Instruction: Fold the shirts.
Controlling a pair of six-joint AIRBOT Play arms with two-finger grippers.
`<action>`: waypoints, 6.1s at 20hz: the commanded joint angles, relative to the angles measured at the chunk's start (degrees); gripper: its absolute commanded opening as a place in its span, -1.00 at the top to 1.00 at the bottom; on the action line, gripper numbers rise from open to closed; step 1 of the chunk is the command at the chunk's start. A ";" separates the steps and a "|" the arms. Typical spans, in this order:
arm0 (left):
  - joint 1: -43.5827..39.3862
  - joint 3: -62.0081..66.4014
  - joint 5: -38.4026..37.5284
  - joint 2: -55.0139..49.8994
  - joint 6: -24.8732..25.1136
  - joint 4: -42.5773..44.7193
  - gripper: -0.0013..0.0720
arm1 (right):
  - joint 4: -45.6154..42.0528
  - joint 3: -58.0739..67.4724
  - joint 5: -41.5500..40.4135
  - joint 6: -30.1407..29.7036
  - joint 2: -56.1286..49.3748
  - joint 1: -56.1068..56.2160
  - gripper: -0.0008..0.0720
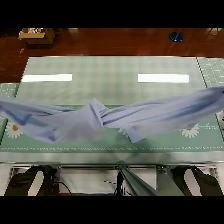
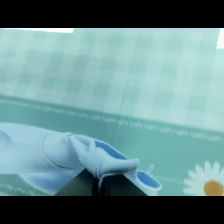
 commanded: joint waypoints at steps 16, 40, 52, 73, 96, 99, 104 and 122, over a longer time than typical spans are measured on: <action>0.04 -47.69 57.55 -8.79 4.96 -14.38 0.91 | -9.51 -7.41 -29.70 3.52 -40.52 24.24 0.88; -11.47 -46.75 28.59 -20.02 -3.69 -23.85 -1.00 | -12.50 -7.41 -33.20 2.60 -41.90 24.26 0.88; -19.82 -46.66 49.79 -42.23 -2.78 -33.64 0.53 | -12.94 -7.41 -32.89 1.75 -41.88 24.26 0.88; 13.77 15.30 31.67 -2.67 7.89 -19.98 0.91 | -20.00 7.15 -40.50 4.04 -6.16 24.26 0.88; 13.62 -20.94 3.87 8.41 -2.32 -14.38 0.91 | -27.76 -8.09 -1.11 11.19 -5.38 24.26 0.88; 13.62 -34.16 17.57 4.17 3.30 -21.62 0.91 | -26.21 -12.41 -14.71 11.72 -15.28 24.28 0.88; 9.70 -40.00 34.93 -11.96 10.25 -30.21 0.91 | -18.29 -12.39 -34.16 11.67 -31.67 24.26 0.88; -3.89 -33.07 68.22 -41.38 36.50 -43.19 0.91 | -10.88 -12.41 -68.65 11.67 -51.43 24.26 0.82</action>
